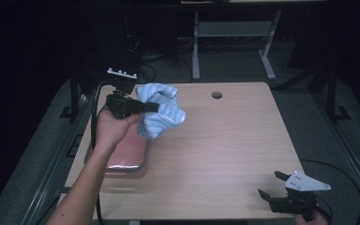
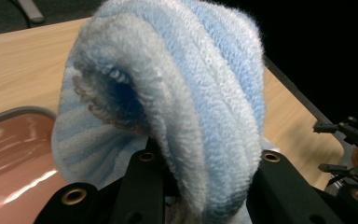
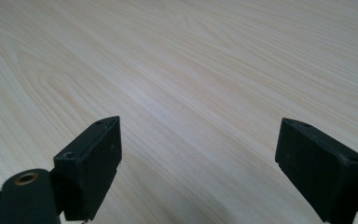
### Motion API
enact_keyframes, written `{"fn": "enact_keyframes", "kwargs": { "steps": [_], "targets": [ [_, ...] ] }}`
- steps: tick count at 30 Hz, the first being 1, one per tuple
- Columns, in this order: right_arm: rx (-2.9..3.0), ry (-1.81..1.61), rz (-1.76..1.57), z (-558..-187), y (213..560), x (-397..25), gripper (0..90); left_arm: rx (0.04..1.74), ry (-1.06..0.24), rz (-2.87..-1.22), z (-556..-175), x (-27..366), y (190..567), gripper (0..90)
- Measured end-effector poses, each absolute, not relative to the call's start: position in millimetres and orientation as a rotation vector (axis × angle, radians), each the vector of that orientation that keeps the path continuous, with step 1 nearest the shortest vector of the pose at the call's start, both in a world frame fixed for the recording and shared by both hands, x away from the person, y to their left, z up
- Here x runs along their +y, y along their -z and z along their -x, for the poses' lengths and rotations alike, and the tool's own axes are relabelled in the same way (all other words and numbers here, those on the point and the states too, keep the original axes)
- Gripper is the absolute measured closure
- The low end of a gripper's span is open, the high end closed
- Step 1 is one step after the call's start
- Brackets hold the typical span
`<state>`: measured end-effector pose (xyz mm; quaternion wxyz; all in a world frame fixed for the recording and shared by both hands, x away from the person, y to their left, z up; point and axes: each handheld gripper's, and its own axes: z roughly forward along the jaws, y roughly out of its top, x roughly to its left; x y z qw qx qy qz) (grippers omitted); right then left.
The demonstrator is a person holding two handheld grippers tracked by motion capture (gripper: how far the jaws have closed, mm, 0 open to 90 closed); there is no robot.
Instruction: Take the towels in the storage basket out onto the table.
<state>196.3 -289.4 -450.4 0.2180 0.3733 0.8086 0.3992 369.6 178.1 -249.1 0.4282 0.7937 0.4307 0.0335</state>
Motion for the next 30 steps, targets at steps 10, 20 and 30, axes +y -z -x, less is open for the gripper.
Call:
{"fn": "enact_keyframes", "kwargs": {
  "steps": [10, 20, 30],
  "targets": [
    [2.235, -1.112, -1.044, -197.2, 451.8, -290.1, 13.9, 1.03, -0.049, -2.001, -374.5, 157.3, 252.4, 72.7],
    [2.238, -1.112, -1.046, -196.6, 450.4, -290.4, 13.9, 1.015, -0.033, -2.01, -379.8, 140.1, 258.1, 72.6],
    [2.242, -1.111, -1.056, -197.1, 451.2, -289.9, 13.9, 0.981, -0.003, -2.023, -379.7, 119.0, 264.9, 72.6]
  ]
}}
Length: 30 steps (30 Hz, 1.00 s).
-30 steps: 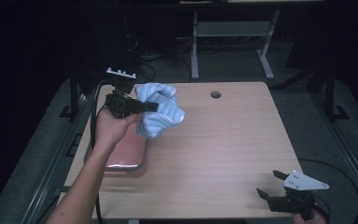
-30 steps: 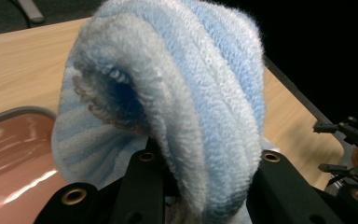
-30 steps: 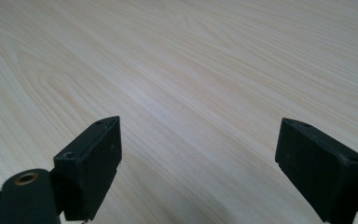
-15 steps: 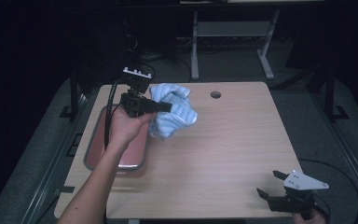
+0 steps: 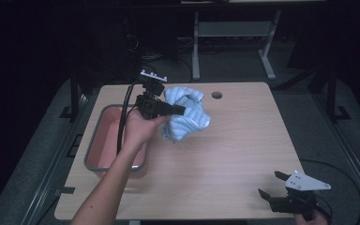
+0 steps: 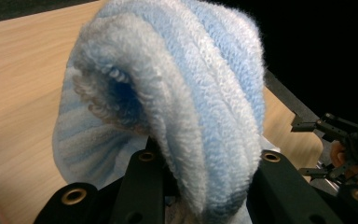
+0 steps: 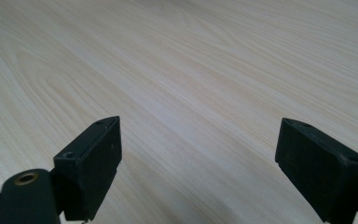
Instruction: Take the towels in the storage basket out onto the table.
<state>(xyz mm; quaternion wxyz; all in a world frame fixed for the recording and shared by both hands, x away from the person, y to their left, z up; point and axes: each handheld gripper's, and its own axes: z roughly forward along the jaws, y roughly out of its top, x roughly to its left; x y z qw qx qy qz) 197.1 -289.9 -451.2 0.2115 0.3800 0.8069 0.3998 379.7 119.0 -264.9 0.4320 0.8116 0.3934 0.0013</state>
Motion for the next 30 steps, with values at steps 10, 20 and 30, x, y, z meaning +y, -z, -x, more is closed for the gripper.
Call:
{"fn": "enact_keyframes", "kwargs": {
  "steps": [10, 20, 30],
  "targets": [
    [2.236, -1.113, -1.049, -197.7, 451.4, -290.8, 13.9, 0.96, 0.029, -2.041, -383.7, 101.3, 278.6, 72.4],
    [2.241, -1.112, -1.045, -197.6, 451.1, -289.8, 13.9, 0.982, 0.049, -2.058, -388.9, 84.9, 295.1, 72.1],
    [2.241, -1.113, -1.045, -197.6, 450.7, -289.3, 13.9, 0.982, 0.075, -2.105, -393.4, 64.2, 316.3, 71.8]
  ]
}}
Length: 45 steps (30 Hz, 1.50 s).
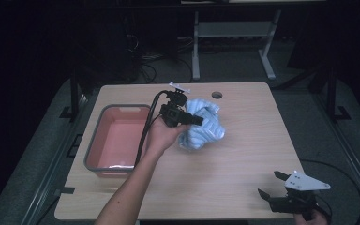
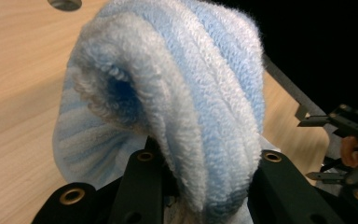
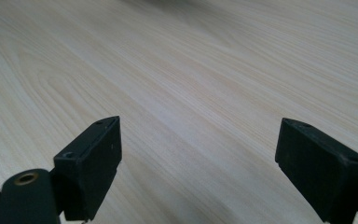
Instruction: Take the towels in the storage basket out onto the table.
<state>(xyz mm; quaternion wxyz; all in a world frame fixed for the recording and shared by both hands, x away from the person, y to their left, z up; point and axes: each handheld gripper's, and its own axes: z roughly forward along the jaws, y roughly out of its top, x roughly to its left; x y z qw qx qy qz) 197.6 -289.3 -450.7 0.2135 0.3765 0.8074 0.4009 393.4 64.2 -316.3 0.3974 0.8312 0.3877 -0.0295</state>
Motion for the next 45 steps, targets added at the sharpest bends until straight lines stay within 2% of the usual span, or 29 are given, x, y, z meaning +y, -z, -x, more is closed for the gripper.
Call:
{"fn": "enact_keyframes", "kwargs": {
  "steps": [13, 29, 45],
  "targets": [
    [2.245, -1.125, -1.041, -197.3, 450.2, -288.1, 13.9, 0.995, 0.144, -2.12, -394.3, 46.3, 354.8, 71.3],
    [2.252, -1.113, -1.044, -198.7, 450.9, -287.7, 13.9, 1.04, 0.138, -2.149, -391.0, 30.8, 394.6, 70.5],
    [2.258, -1.115, -1.037, -198.5, 452.3, -286.2, 13.9, 1.051, 0.166, -2.164, -388.1, 22.0, 414.6, 62.7]
  ]
}}
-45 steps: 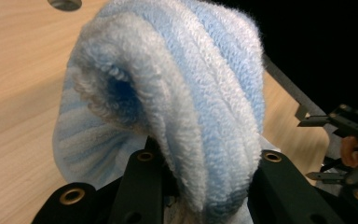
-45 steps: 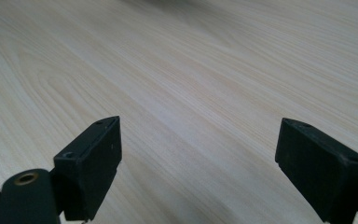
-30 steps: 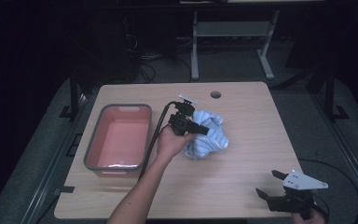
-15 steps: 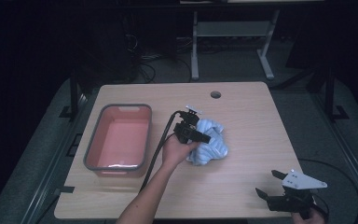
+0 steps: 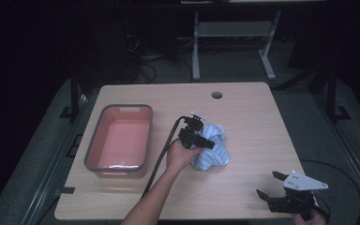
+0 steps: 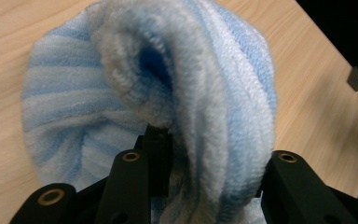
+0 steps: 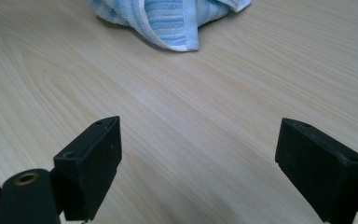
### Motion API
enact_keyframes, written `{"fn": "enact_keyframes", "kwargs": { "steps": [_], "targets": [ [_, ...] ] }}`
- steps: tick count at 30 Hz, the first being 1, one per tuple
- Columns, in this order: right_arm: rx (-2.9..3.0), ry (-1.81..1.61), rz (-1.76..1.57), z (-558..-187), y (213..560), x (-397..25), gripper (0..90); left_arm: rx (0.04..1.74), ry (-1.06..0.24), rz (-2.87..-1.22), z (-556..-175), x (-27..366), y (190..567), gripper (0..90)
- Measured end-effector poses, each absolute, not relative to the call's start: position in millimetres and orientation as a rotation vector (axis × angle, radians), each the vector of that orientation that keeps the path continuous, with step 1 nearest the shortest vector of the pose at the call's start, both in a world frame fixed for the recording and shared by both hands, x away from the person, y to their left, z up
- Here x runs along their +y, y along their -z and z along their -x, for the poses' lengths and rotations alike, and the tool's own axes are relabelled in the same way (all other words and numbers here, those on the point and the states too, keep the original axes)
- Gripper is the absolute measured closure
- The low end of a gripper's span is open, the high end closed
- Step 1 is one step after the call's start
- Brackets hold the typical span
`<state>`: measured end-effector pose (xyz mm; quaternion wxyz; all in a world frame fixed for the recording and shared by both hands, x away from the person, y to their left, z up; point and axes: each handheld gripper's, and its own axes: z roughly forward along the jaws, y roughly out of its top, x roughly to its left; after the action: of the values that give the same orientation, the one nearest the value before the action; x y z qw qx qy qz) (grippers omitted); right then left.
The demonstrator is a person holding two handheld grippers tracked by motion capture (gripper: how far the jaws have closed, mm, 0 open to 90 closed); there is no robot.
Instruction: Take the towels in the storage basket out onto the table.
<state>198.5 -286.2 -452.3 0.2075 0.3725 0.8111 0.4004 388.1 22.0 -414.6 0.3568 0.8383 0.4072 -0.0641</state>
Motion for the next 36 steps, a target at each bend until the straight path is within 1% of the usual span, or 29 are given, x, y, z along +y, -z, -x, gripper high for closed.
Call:
{"fn": "enact_keyframes", "kwargs": {
  "steps": [12, 18, 28, 36],
  "targets": [
    [2.261, -1.116, -1.036, -198.1, 452.8, -284.8, 13.9, 1.046, 0.162, -2.183, -386.3, 19.6, 417.9, 59.8],
    [2.262, -1.113, -1.036, -196.9, 452.6, -284.7, 13.9, 1.036, 0.143, -2.174, -384.0, 21.6, 413.0, 56.1],
    [2.256, -1.11, -1.036, -197.3, 452.0, -285.9, 13.9, 1.029, 0.167, -2.165, -382.7, 29.2, 410.9, 50.0],
    [2.256, -1.106, -1.033, -197.2, 451.9, -285.5, 13.9, 1.018, 0.174, -2.16, -379.2, 35.4, 406.7, 46.9]
  ]
}}
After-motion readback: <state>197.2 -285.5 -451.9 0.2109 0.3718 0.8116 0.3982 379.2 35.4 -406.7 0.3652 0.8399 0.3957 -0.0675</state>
